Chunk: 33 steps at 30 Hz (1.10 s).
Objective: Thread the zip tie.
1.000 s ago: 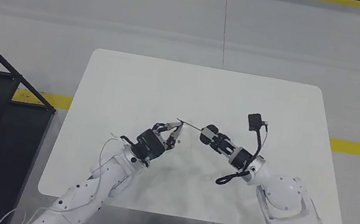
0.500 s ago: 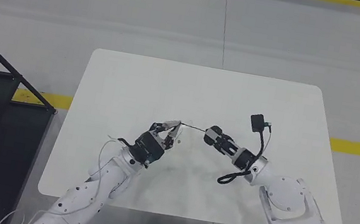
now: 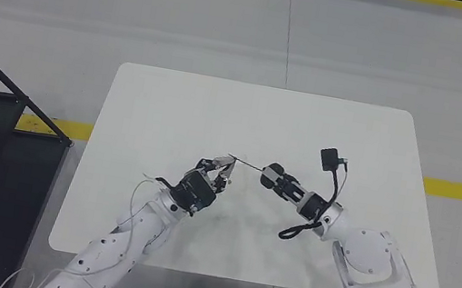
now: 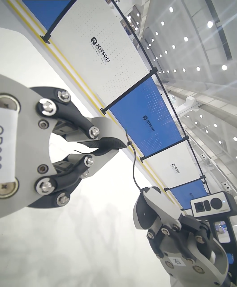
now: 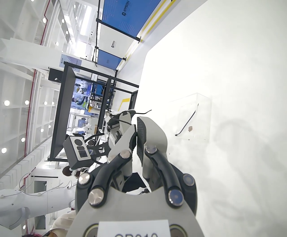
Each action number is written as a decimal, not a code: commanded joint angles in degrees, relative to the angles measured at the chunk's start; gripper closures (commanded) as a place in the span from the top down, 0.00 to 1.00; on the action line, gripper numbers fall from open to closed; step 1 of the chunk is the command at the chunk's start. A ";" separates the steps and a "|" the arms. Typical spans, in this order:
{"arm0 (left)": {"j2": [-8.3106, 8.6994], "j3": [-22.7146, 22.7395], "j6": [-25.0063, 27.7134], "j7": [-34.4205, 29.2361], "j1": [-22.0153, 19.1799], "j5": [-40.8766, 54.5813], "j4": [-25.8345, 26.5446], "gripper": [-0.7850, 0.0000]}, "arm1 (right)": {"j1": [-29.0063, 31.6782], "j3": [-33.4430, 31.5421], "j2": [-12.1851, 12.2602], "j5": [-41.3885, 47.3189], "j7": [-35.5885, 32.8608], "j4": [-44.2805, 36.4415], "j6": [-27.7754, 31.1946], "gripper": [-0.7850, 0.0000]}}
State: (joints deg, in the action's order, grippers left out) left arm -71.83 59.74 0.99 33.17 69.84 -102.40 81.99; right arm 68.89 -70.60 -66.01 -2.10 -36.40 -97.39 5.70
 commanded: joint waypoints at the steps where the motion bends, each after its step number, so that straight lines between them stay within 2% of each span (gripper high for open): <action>1: -0.03 -0.09 0.49 -0.05 -0.20 -0.43 -0.21 0.00 | 0.00 0.10 0.00 -0.27 0.04 -0.05 0.13 0.00; 5: -0.06 -0.37 3.40 0.24 -0.72 -0.15 -0.68 0.00 | 0.04 0.17 0.03 -0.83 -0.04 -0.09 0.49 0.00; 10: -0.09 -0.35 4.46 0.48 -0.74 -0.01 -0.79 0.00 | 0.57 -0.24 0.09 -0.40 0.22 -0.12 2.15 0.00; 22: -0.24 -0.01 5.53 -0.86 -0.32 1.10 -0.66 0.00 | 3.35 -2.00 0.49 2.55 -1.31 0.06 11.85 0.00; 33: -0.26 0.06 14.50 -1.76 -1.53 5.61 -1.27 0.00 | 4.06 -2.35 0.74 7.42 -4.66 1.92 21.53 0.00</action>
State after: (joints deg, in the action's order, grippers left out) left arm -72.10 59.74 14.59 31.56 68.48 -97.24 80.71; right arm 73.12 -72.92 -65.30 4.81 -40.45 -95.78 26.76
